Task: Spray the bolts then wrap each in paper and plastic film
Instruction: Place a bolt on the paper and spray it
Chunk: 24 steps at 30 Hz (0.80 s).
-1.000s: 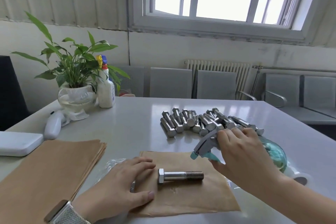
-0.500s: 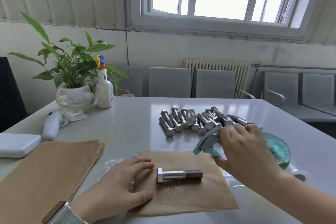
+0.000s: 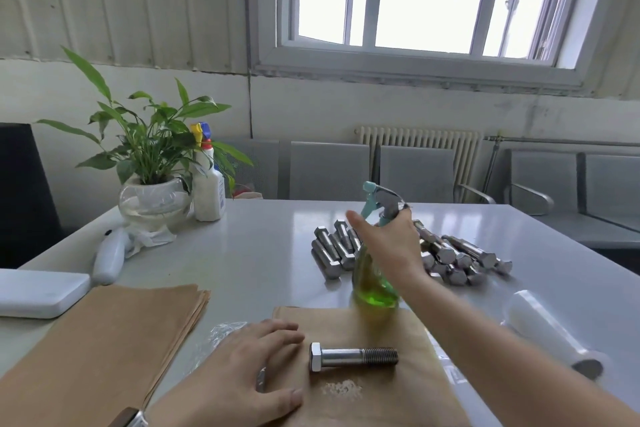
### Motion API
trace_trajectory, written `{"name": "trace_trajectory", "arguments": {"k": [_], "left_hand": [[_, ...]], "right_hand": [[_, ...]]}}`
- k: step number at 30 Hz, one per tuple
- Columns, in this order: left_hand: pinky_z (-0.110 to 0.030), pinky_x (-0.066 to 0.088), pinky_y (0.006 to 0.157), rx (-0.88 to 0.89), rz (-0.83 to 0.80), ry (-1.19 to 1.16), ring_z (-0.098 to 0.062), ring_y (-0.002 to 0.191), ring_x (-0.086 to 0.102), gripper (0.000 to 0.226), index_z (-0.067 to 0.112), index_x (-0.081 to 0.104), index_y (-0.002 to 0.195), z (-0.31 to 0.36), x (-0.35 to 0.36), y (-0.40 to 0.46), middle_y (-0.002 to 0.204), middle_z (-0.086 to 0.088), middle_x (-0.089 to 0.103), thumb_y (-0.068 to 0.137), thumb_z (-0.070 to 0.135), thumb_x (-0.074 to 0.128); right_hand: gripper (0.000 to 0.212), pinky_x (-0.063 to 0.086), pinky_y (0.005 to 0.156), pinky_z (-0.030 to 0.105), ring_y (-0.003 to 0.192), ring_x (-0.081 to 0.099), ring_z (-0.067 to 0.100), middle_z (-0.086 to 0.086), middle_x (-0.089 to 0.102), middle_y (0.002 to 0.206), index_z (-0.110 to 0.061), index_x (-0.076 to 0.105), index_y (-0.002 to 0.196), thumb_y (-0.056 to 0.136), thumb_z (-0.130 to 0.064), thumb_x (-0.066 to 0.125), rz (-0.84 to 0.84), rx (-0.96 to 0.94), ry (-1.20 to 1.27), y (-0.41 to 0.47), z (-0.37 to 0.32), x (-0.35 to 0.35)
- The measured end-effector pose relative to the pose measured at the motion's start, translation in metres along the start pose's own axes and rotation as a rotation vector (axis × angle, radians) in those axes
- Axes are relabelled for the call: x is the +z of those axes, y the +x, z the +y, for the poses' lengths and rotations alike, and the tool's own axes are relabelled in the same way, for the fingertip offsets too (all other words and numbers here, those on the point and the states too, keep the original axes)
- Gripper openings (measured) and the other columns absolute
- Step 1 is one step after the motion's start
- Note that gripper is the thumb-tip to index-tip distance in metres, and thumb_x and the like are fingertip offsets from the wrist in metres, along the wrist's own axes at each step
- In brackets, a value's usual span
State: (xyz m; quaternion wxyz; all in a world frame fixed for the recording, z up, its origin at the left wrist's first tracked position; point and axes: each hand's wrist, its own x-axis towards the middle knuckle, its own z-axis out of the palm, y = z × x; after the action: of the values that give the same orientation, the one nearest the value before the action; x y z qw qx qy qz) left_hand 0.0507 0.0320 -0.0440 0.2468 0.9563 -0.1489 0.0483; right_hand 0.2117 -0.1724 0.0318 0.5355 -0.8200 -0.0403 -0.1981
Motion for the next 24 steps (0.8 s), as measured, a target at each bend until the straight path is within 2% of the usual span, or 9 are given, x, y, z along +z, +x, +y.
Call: {"name": "trace_trajectory", "arguments": {"k": [4, 7, 9, 11, 13, 15, 18, 21, 24], "left_hand": [[-0.017, 0.016, 0.116, 0.006, 0.01, -0.001, 0.019, 0.133, 0.019, 0.065, 0.055, 0.036, 0.135, -0.001, 0.0, 0.0, 0.141, 0.044, 0.021, 0.077, 0.07, 0.06], [-0.015, 0.014, 0.115, 0.011, 0.009, -0.011, 0.021, 0.132, 0.017, 0.061, 0.059, 0.033, 0.131, 0.0, -0.001, -0.002, 0.139, 0.046, 0.019, 0.077, 0.068, 0.061], [-0.013, 0.014, 0.113, 0.015, 0.013, -0.014, 0.021, 0.131, 0.017, 0.059, 0.06, 0.033, 0.13, 0.001, -0.001, -0.003, 0.138, 0.046, 0.019, 0.078, 0.066, 0.062], [-0.009, 0.013, 0.111, 0.013, 0.017, -0.016, 0.022, 0.13, 0.016, 0.057, 0.061, 0.033, 0.127, 0.003, -0.003, -0.004, 0.138, 0.047, 0.019, 0.078, 0.065, 0.063], [-0.007, 0.012, 0.109, 0.031, 0.057, -0.007, 0.023, 0.13, 0.016, 0.055, 0.061, 0.036, 0.125, 0.003, -0.004, -0.005, 0.137, 0.047, 0.021, 0.078, 0.063, 0.065], [-0.008, 0.015, 0.109, 0.077, 0.127, -0.01, 0.022, 0.13, 0.022, 0.049, 0.057, 0.049, 0.122, 0.008, -0.006, -0.006, 0.135, 0.043, 0.034, 0.078, 0.055, 0.069], [-0.013, 0.02, 0.109, 0.181, 0.23, -0.004, 0.017, 0.12, 0.044, 0.034, 0.044, 0.067, 0.111, 0.018, -0.006, -0.003, 0.119, 0.034, 0.058, 0.079, 0.034, 0.072], [-0.015, 0.025, 0.105, 0.249, 0.27, 0.039, 0.014, 0.11, 0.052, 0.025, 0.037, 0.071, 0.108, 0.028, -0.003, 0.0, 0.112, 0.03, 0.063, 0.084, 0.031, 0.066], [-0.012, 0.028, 0.1, 0.27, 0.286, 0.072, 0.018, 0.11, 0.048, 0.027, 0.037, 0.072, 0.108, 0.03, -0.002, -0.001, 0.113, 0.031, 0.062, 0.09, 0.045, 0.054]], "right_hand": [[0.059, 0.037, 0.071, 0.033, 0.089, 0.054, 0.018, -0.017, 0.051, 0.089, -0.026, 0.043, 0.098, 0.068, -0.068, 0.073, 0.056, -0.067, -0.035, 0.001, 0.01, 0.016], [0.061, 0.039, 0.076, 0.034, 0.099, 0.056, 0.019, -0.016, 0.052, 0.095, -0.026, 0.044, 0.103, 0.069, -0.065, 0.076, -0.028, -0.06, 0.011, 0.004, 0.011, 0.013], [0.068, 0.042, 0.086, 0.034, 0.114, 0.054, 0.022, -0.008, 0.055, 0.112, -0.024, 0.045, 0.116, 0.07, -0.059, 0.079, -0.122, -0.044, 0.038, 0.003, 0.011, 0.0], [0.09, 0.04, 0.102, 0.036, 0.129, 0.047, 0.023, 0.003, 0.051, 0.135, -0.015, 0.038, 0.14, 0.071, -0.055, 0.08, -0.168, -0.058, -0.048, -0.01, 0.011, -0.025], [0.088, 0.04, 0.105, 0.036, 0.126, 0.05, 0.019, 0.002, 0.053, 0.133, -0.013, 0.042, 0.143, 0.073, -0.05, 0.08, -0.165, -0.288, -0.196, -0.039, 0.016, -0.058], [0.058, 0.045, 0.101, 0.037, 0.115, 0.057, 0.013, -0.006, 0.061, 0.121, -0.02, 0.061, 0.126, 0.078, -0.048, 0.076, -0.33, -0.73, -0.336, -0.074, 0.025, -0.087], [0.013, 0.046, 0.097, 0.027, 0.102, 0.061, 0.004, -0.014, 0.066, 0.105, -0.032, 0.071, 0.099, 0.092, -0.04, 0.063, -0.529, -1.33, -0.654, -0.103, 0.042, -0.108], [0.031, 0.048, 0.088, 0.018, 0.086, 0.061, -0.001, -0.021, 0.064, 0.09, -0.035, 0.069, 0.083, 0.101, -0.032, 0.044, -0.606, -1.394, -0.799, -0.106, 0.036, -0.11], [0.022, 0.048, 0.08, 0.018, 0.073, 0.057, 0.0, -0.021, 0.058, 0.076, -0.035, 0.064, 0.076, 0.095, -0.032, 0.052, -0.66, -1.396, -0.867, -0.107, 0.032, -0.103]]}}
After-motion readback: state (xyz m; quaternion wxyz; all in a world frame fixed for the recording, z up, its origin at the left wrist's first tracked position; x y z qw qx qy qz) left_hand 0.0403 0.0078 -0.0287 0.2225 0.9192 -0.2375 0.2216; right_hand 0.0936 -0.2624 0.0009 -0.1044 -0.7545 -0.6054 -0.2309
